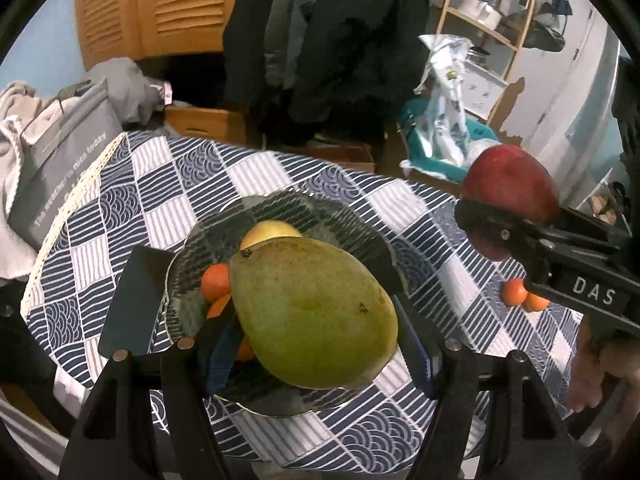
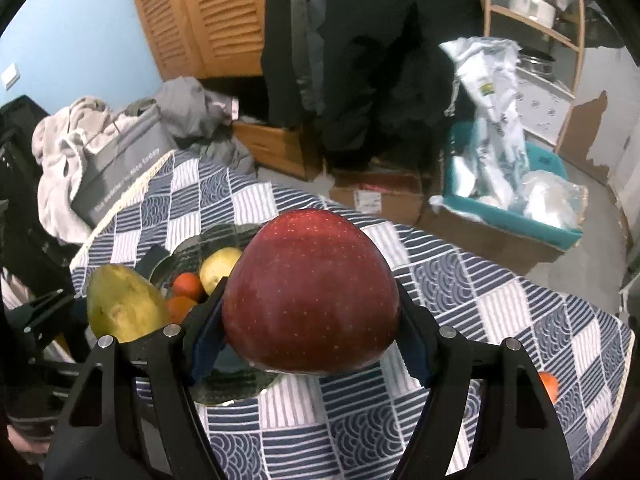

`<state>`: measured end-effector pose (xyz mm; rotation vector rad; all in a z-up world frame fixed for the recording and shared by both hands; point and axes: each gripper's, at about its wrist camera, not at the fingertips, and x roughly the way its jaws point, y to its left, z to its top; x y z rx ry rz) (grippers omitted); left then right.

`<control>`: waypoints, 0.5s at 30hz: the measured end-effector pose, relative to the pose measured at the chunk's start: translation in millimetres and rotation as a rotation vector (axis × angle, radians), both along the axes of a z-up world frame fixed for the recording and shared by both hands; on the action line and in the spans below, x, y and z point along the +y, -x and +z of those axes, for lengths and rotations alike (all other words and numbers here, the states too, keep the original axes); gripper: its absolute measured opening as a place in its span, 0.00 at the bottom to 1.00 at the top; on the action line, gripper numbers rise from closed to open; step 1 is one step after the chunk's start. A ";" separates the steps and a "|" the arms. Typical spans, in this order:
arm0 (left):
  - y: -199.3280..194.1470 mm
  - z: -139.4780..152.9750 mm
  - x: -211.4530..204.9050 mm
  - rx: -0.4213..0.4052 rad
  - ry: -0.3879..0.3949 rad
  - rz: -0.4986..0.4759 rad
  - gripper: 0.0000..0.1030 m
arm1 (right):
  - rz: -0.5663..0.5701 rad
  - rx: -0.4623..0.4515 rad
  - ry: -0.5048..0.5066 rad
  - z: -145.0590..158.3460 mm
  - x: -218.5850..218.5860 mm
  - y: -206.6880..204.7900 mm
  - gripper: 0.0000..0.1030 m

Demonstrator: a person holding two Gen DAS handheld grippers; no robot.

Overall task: Organize fruits
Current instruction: 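Lower the mango into the bowl and open the left tool while the right tool releases the apple there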

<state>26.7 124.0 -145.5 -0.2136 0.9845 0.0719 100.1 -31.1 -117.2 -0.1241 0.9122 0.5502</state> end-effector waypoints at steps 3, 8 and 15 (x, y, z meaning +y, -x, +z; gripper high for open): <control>0.2 -10.1 5.8 0.017 -0.003 0.012 0.71 | 0.020 0.025 0.007 -12.4 13.0 -5.3 0.72; -0.1 -29.9 15.8 0.067 0.012 0.038 0.71 | 0.046 0.055 0.035 -31.1 31.4 -12.0 0.72; -1.8 -54.9 22.1 0.131 0.015 0.065 0.71 | 0.073 0.110 0.064 -60.5 47.1 -21.9 0.72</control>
